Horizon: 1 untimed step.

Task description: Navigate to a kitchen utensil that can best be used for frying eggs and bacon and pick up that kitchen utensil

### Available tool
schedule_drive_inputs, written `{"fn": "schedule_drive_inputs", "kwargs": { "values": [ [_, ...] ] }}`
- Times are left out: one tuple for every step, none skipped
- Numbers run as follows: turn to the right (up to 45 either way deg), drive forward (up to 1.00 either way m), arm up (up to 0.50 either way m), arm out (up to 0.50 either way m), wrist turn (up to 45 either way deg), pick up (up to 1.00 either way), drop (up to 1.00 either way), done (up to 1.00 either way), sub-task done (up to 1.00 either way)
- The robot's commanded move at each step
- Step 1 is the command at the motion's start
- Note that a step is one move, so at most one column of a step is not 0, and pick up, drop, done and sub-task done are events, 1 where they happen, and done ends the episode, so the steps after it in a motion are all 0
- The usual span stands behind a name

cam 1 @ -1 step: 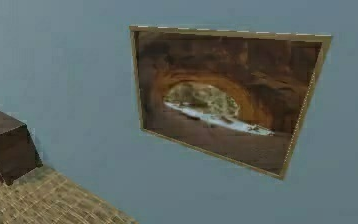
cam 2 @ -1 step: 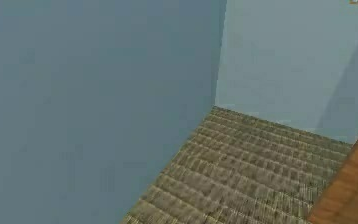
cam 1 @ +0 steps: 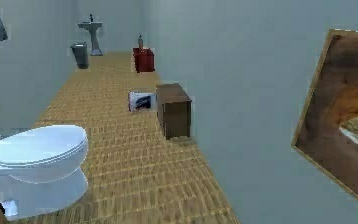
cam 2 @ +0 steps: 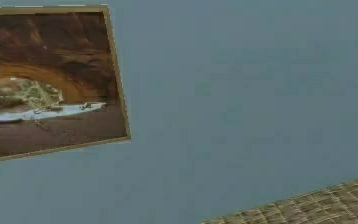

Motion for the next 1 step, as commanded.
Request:
{"fn": "schedule_drive_inputs", "kwargs": {
  "values": [
    [-45.0, 0.00, 0.00, 0.00, 0.0, 0.00, 0.00, 0.00, 0.00]
  ]
}}
